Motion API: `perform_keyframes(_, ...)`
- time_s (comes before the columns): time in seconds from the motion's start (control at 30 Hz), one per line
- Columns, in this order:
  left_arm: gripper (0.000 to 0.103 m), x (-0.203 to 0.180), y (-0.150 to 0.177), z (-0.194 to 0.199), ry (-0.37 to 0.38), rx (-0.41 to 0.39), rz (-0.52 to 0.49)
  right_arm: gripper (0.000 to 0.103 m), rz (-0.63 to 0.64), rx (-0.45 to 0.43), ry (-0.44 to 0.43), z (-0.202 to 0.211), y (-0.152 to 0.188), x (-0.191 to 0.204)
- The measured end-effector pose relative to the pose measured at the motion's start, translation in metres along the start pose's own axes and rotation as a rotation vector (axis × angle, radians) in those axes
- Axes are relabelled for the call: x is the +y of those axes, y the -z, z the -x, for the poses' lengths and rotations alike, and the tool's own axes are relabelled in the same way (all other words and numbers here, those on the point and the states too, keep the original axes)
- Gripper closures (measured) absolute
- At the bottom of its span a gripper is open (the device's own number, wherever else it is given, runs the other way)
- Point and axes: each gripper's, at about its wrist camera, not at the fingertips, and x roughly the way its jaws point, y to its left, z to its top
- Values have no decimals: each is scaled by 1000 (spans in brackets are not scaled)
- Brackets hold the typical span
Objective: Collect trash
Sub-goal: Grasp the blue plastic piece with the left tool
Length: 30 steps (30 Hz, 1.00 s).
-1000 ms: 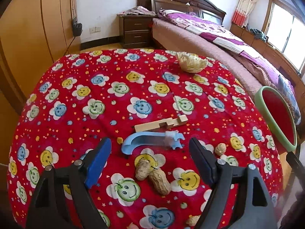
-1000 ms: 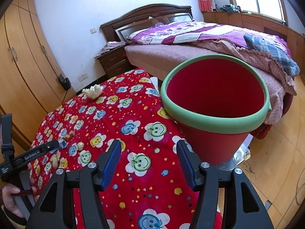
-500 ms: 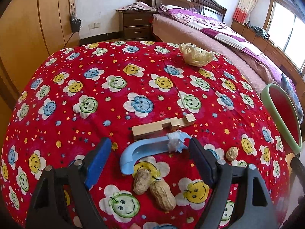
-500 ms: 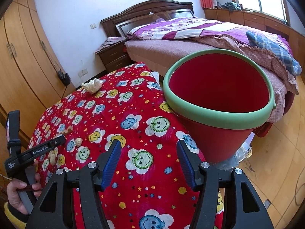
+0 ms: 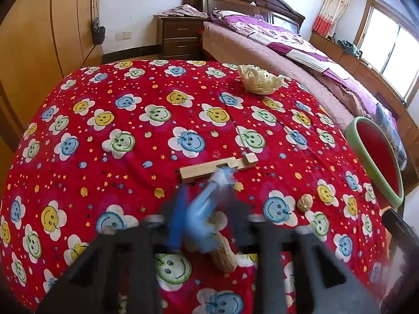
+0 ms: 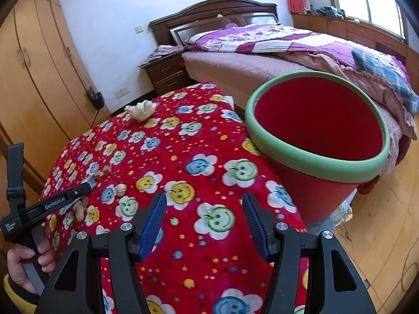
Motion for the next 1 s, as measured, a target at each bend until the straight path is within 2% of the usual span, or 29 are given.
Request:
perform_keyframes(0.13, 87, 6, 0, 7, 10, -9, 7, 41, 25, 11, -22, -4, -2, 12)
perform_keyframes(0.43, 87, 18, 1, 13, 29, -1, 30, 41, 64, 40, -59, -12, 1, 35)
perform_keyframes(0.57, 74, 15, 1, 8, 38, 23, 28, 41, 63, 44, -61, -12, 3, 37)
perform_keyframes(0.67, 74, 11, 1, 2, 45, 45, 15, 41, 58, 44, -61, -11, 4, 36)
perform_keyframes(0.93, 74, 4, 2, -5, 23, 41, 2, 41, 36, 50, -67, -12, 6, 30)
perform_keyframes(1.0, 81, 3, 3, -4, 13, 38, -7, 41, 28, 54, -69, -13, 6, 27)
